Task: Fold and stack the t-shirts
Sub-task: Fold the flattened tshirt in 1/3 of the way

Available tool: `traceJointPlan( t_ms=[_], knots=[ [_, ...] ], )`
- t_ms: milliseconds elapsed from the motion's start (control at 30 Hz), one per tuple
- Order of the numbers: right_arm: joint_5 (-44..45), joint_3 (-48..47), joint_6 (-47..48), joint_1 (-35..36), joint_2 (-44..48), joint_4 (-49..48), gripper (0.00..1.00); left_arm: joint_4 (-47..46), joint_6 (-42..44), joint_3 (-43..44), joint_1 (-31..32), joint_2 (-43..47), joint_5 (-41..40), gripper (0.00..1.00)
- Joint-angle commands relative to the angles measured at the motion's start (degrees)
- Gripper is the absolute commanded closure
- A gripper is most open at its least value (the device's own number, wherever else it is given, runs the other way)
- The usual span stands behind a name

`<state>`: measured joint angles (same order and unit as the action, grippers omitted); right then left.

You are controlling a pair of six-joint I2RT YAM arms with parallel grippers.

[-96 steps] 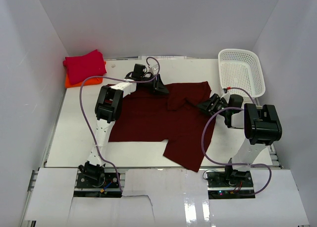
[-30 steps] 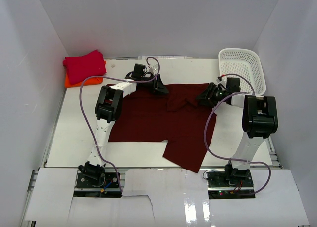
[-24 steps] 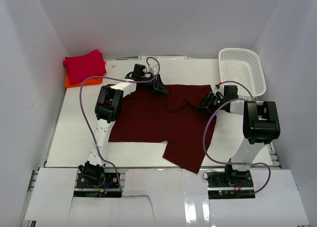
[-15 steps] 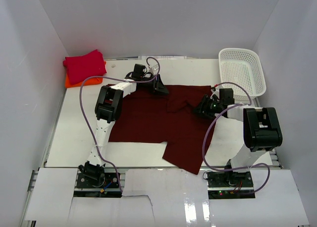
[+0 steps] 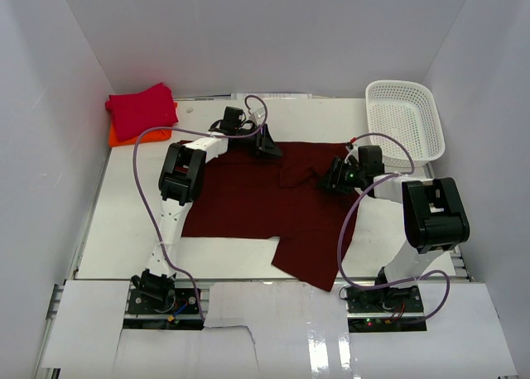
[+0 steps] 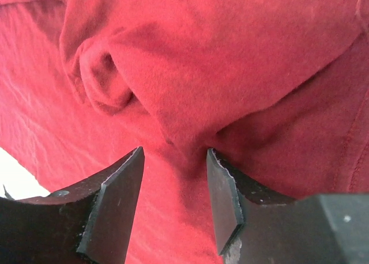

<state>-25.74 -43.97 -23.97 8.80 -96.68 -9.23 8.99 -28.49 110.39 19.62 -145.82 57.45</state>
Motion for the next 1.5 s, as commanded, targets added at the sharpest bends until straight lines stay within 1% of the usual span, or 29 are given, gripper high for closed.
traceJointPlan(
  t_ms=[0, 167, 233, 267, 300, 367, 467, 667, 833, 1267, 1467],
  knots=[
    [3.4, -2.2, 1.7, 0.7, -1.8, 0.1, 0.46, 3.1, 1.9, -1.3, 0.2, 0.6, -1.6, 0.50],
    [6.9, -4.7, 3.1, 2.8, 0.6, 7.2, 0.47, 3.2, 1.9, -1.2, 0.2, 0.4, -1.6, 0.50],
    [9.9, -6.3, 4.3, 3.9, 2.2, 9.1, 0.48, 3.2, 1.9, -1.2, 0.2, 0.4, -1.6, 0.50],
    [10.9, -6.9, 4.7, 5.0, 2.5, 12.5, 0.48, 3.2, 1.9, -1.1, 0.2, 0.4, -1.6, 0.50],
    [12.7, -7.5, 5.1, 5.3, 2.7, 13.7, 0.48, 3.2, 1.9, -1.1, 0.2, 0.5, -1.6, 0.50],
    [13.3, -9.3, 5.4, 5.9, 2.2, 16.9, 0.48, 3.2, 1.9, -1.2, 0.2, 0.6, -1.6, 0.50],
    [14.7, -9.8, 5.6, 6.0, 0.6, 19.2, 0.48, 3.1, 1.9, -1.5, 0.2, 0.8, -1.6, 0.50],
    [16.8, -7.2, 5.7, 6.0, 1.1, 19.3, 0.49, 3.2, 1.9, -1.6, 0.2, 1.2, -1.6, 0.49],
    [16.4, -8.2, 6.4, 6.4, 2.0, 20.4, 0.49, 3.2, 1.9, -1.5, 0.2, 1.2, -1.5, 0.49],
    [22.0, -17.3, 9.4, 12.8, -1.6, 28.5, 0.51, 3.3, 1.8, -1.3, 0.2, 1.2, -1.3, 0.49],
    [23.0, -19.1, 9.6, 14.2, -3.3, 29.0, 0.51, 3.2, 1.9, -1.3, 0.2, 1.2, -1.3, 0.49]
  ],
)
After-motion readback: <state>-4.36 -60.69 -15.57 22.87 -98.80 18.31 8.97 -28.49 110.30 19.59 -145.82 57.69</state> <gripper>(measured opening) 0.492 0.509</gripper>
